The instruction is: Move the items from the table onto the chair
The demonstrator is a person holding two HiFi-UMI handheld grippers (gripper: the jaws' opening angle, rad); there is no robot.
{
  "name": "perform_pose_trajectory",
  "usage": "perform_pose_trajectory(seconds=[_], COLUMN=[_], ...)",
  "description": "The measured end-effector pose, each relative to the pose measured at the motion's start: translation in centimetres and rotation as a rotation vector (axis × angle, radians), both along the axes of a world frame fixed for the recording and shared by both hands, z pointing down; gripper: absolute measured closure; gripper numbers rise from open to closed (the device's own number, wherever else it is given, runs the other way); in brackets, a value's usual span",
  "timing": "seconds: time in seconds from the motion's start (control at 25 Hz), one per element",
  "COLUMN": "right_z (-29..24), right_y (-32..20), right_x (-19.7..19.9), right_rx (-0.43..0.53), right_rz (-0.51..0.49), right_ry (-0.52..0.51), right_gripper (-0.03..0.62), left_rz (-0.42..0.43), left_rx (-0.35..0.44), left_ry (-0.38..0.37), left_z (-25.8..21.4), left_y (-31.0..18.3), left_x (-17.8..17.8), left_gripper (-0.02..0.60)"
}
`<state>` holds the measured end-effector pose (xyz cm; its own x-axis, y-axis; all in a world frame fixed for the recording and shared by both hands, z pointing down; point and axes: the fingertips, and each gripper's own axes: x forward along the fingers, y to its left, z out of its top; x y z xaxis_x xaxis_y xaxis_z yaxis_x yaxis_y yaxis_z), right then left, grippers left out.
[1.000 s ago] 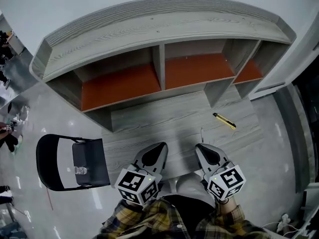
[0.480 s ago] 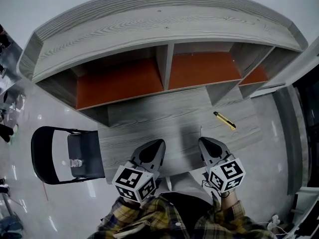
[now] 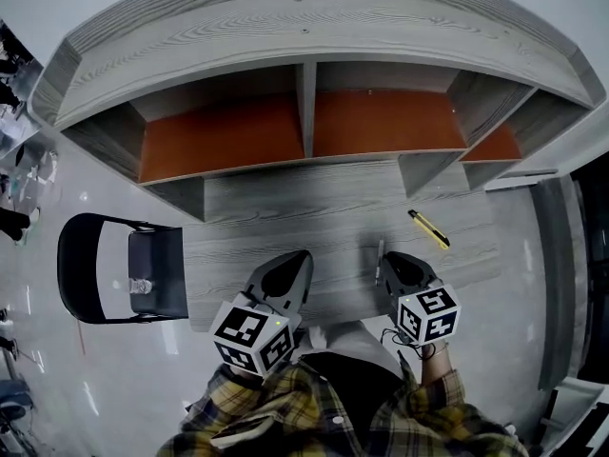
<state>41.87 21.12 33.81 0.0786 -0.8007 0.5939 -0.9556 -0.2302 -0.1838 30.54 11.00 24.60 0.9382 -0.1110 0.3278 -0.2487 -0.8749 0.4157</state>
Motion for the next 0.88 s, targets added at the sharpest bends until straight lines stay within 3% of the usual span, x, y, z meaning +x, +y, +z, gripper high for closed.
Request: perform_pose_trajectory(seconds=[0.16, 0.48, 0.88], right_z=[2.7, 9.0, 17.1], right_y=[1.1, 2.5, 3.3], right_x=[1.1, 1.9, 2.3], right_rx=[-0.042, -0.146, -0.283], right_rz=[0.011, 0.034, 0.088], right_ry=[-0.022, -0.097, -0.086], right_gripper=[0.569, 0.482, 0.478], left_rz=[-0.011, -0.059, -0.071], left_rx=[0.023, 0.052, 0.062], left_ry=[-0.016, -0.069, -0.138], left_z=[-0.2, 0.4, 1.7], left_y=[0.8, 1.3, 2.3], left_x=[0.3, -0.7, -1.9], left_gripper=[0.577, 0.577, 0.577])
